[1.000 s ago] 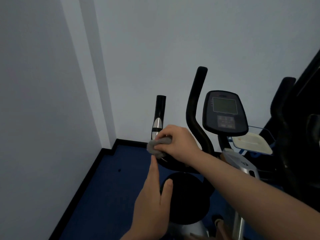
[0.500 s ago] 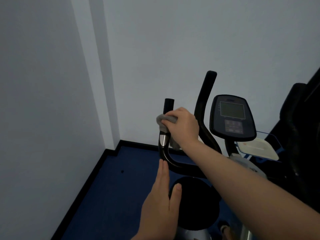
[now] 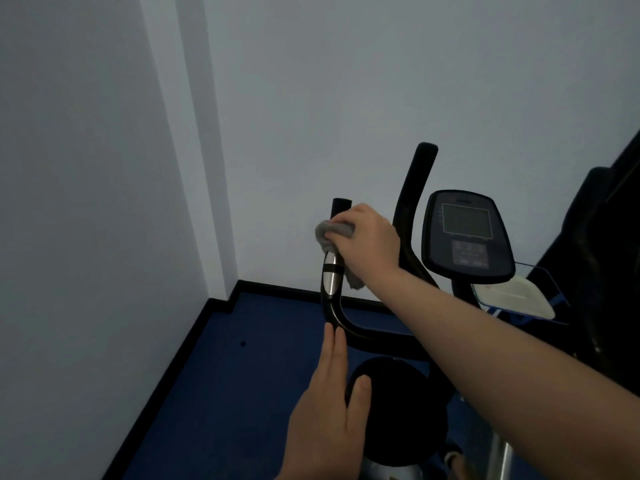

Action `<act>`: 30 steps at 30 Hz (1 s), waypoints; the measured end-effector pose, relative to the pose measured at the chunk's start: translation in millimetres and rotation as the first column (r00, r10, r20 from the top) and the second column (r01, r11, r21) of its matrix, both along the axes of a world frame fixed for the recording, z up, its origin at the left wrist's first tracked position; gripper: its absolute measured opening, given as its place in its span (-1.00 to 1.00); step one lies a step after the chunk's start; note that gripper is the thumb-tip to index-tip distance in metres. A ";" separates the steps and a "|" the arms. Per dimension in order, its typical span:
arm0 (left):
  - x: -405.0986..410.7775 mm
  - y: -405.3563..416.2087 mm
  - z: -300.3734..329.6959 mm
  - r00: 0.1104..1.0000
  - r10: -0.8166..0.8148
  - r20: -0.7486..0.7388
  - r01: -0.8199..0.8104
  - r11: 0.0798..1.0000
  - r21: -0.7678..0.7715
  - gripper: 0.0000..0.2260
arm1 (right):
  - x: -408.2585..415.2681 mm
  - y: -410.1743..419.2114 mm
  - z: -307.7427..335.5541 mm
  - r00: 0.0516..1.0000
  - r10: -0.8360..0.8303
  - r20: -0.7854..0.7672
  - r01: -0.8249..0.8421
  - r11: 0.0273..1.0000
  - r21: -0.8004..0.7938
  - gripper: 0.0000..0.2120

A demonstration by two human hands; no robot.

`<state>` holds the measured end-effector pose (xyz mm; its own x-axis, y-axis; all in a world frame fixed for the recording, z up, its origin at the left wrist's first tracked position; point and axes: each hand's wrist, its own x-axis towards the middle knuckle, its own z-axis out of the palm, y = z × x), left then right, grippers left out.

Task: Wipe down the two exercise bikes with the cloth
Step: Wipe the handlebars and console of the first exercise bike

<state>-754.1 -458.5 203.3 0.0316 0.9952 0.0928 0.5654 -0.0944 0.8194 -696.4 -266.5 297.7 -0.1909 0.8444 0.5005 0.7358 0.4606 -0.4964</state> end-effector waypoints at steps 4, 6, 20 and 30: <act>0.8 -3.4 5.2 1.000 0.015 0.026 -0.014 1.000 -0.020 -0.42 | 1.9 14.6 23.4 0.975 0.040 0.218 -0.039 0.999 -0.009 -0.91; 0.8 -4.4 4.0 0.998 0.025 0.049 -0.024 0.999 -0.022 -0.40 | 0.2 9.6 14.0 0.984 0.036 0.177 -0.035 0.999 -0.006 -0.90; 2.9 -9.7 0.7 0.960 0.124 0.249 -0.131 0.991 0.013 -0.34 | 90.8 -53.9 5.2 0.796 0.540 0.274 -0.349 0.779 -0.521 -0.78; 7.3 -12.0 4.7 0.958 0.157 0.238 -0.156 0.988 -0.025 -0.37 | 57.4 -71.6 -19.7 0.942 0.333 0.047 -0.295 0.886 -0.357 -0.77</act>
